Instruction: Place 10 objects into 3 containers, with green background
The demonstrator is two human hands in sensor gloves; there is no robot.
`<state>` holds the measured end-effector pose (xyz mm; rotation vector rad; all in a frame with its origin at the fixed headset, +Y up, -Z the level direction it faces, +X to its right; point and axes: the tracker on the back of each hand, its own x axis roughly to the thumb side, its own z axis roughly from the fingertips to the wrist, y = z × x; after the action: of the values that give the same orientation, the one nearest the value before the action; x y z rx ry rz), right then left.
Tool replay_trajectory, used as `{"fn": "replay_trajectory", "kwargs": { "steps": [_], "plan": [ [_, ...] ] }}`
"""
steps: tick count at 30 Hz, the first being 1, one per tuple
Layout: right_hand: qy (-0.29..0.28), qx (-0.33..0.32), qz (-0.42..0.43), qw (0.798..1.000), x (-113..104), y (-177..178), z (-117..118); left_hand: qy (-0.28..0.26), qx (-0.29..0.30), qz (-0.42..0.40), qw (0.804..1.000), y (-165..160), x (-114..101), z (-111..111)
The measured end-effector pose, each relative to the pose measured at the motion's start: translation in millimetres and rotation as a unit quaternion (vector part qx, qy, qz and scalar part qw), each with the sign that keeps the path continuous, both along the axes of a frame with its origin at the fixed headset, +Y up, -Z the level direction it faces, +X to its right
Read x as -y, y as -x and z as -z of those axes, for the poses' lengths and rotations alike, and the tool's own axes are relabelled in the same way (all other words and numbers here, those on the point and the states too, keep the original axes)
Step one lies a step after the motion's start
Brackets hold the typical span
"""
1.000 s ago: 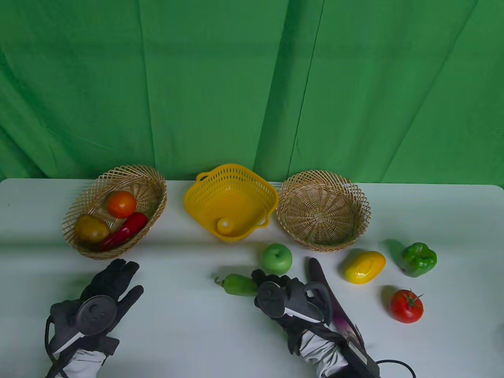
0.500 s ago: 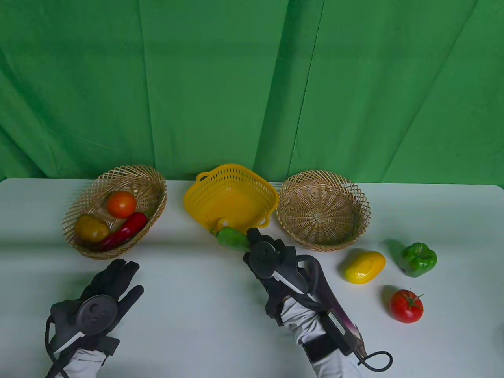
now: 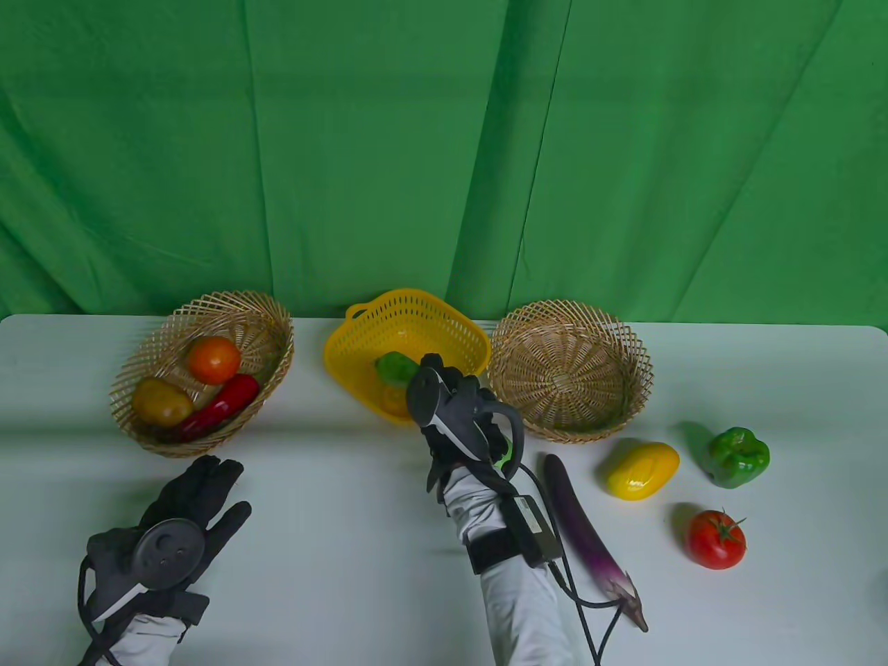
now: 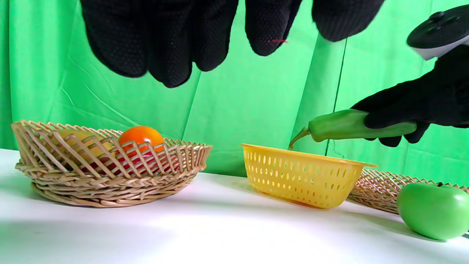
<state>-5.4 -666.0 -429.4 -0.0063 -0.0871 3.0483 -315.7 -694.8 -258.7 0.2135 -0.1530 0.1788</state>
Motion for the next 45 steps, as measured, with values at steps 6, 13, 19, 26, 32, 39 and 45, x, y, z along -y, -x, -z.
{"fn": "replay_trajectory", "kwargs": {
  "steps": [6,13,19,26,32,39,45],
  "plan": [
    [0.015,0.015,-0.023,0.999,15,19,13,0.006,-0.002,0.004,1.000,0,0,0],
    [0.029,0.014,-0.041,0.999,27,22,20,0.008,-0.003,0.005,1.000,0,1,0],
    [0.022,0.010,-0.035,0.999,24,15,20,0.009,-0.006,0.007,1.000,0,1,0],
    [-0.004,-0.012,-0.020,1.000,4,-6,9,0.005,-0.006,0.001,1.000,1,0,0],
    [-0.029,-0.035,-0.022,0.999,-8,-27,-4,0.001,-0.007,-0.001,1.000,2,-1,0],
    [-0.050,-0.075,-0.005,0.996,-19,-46,-29,-0.001,-0.008,-0.003,1.000,3,-2,0],
    [-0.027,-0.087,-0.001,0.996,-11,-61,-44,-0.002,-0.007,-0.002,1.000,4,-2,-1]
  ]
}}
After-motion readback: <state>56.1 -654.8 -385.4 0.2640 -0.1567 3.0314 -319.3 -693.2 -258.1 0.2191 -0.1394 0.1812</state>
